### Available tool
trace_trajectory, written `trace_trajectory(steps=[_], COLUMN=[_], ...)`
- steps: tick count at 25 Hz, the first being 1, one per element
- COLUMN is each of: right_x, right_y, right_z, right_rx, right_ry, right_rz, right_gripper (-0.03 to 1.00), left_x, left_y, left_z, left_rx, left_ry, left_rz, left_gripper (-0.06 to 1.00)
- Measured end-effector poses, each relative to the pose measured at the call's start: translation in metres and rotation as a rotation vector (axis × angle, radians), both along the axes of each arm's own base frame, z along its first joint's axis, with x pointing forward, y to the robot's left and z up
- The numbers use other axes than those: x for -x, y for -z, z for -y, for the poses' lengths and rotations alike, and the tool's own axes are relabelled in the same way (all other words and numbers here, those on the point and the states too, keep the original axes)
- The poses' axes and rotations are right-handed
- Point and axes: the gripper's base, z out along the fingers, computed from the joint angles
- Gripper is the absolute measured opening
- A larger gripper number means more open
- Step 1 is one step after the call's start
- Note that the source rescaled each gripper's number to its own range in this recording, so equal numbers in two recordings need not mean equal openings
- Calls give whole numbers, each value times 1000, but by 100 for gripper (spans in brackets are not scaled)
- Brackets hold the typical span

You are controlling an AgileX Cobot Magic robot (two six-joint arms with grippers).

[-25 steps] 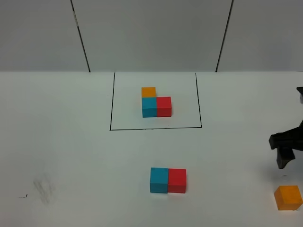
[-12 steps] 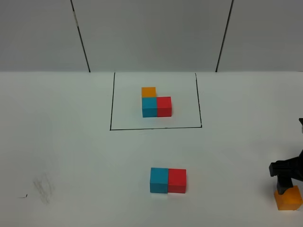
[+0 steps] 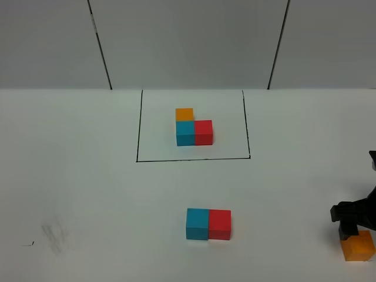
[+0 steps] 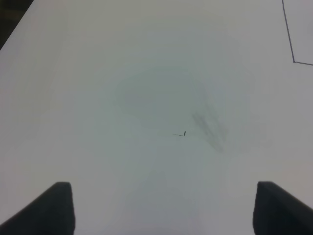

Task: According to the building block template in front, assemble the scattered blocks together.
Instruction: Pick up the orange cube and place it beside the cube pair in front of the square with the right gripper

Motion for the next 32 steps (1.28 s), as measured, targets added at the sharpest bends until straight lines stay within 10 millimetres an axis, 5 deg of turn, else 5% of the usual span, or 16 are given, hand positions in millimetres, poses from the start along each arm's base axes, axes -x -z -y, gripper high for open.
trace_trajectory(steps=[9,22,25,31,32], right_x=[-6,-7,-7,-7,-7], right_y=[23,35,35,35,35], right_z=[-1,-4,-4,-4,-4], right_rx=[-3,-31,-35,-35,-39], right_ry=[2,1,5,4,8], right_rz=[-44,-71,-71,-71,-72], right_gripper=[85,70,58,0,0], left_x=[0,0,0,0,0], left_y=[0,0,0,0,0], left_z=[0,0,0,0,0], left_rx=[0,0,0,0,0], left_ry=[0,0,0,0,0], left_rz=[0,0,0,0,0], left_gripper=[82,82,82,82,82])
